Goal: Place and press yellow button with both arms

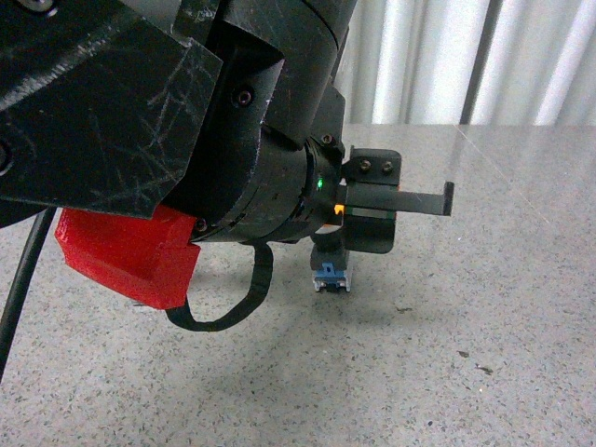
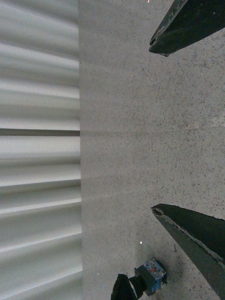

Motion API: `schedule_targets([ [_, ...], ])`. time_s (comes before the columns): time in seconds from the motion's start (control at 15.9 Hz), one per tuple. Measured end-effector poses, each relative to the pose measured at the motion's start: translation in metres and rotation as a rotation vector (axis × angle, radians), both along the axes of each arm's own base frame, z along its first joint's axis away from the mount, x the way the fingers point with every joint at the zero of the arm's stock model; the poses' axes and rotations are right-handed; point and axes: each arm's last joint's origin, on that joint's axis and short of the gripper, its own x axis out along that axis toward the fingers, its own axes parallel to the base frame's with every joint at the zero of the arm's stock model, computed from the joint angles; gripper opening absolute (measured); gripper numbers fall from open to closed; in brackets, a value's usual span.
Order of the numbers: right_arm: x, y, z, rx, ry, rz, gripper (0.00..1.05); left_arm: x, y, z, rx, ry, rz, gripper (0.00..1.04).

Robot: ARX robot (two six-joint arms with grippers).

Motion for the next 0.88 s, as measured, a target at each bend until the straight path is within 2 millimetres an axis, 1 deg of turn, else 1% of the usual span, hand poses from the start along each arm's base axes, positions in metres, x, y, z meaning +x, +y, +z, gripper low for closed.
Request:
schedule_targets([
  [0.19,0.000,0.000,0.000,0.000,0.000,0.000,0.98,0.000,0.000,0.001,-0.018,0.003,0.001,0.82],
  [0.25,0.000,0.000,0.000,0.000,0.000,0.000,0.98,0.000,0.003,0.007,-0.027,-0.010,0.007,0.95],
  [0.32,0.000,0.000,0.000,0.000,0.000,0.000,0.98,0.001,0.006,0.014,-0.043,-0.034,0.017,1.00],
  [0.38,0.000,0.000,0.000,0.000,0.000,0.000,0.98,0.003,0.013,0.025,-0.061,-0.065,0.034,0.98],
  [0.5,0.000,0.000,0.000,0.000,0.000,0.000,0.98,0.009,0.041,0.052,-0.082,-0.158,0.096,0.98],
  [0.57,0.000,0.000,0.000,0.000,0.000,0.000,0.98,0.011,0.062,0.063,-0.065,-0.195,0.138,0.98],
  [0.63,0.000,0.000,0.000,0.000,0.000,0.000,0.98,0.008,0.088,0.072,-0.035,-0.244,0.184,0.98],
  [0.69,0.000,0.000,0.000,0.000,0.000,0.000,0.98,0.001,0.110,0.079,-0.007,-0.293,0.207,0.98],
  [0.76,0.000,0.000,0.000,0.000,0.000,0.000,0.98,-0.009,0.125,0.087,0.008,-0.339,0.203,0.98],
  [0.88,0.000,0.000,0.000,0.000,0.000,0.000,0.98,-0.039,0.159,0.103,0.051,-0.427,0.202,0.98],
])
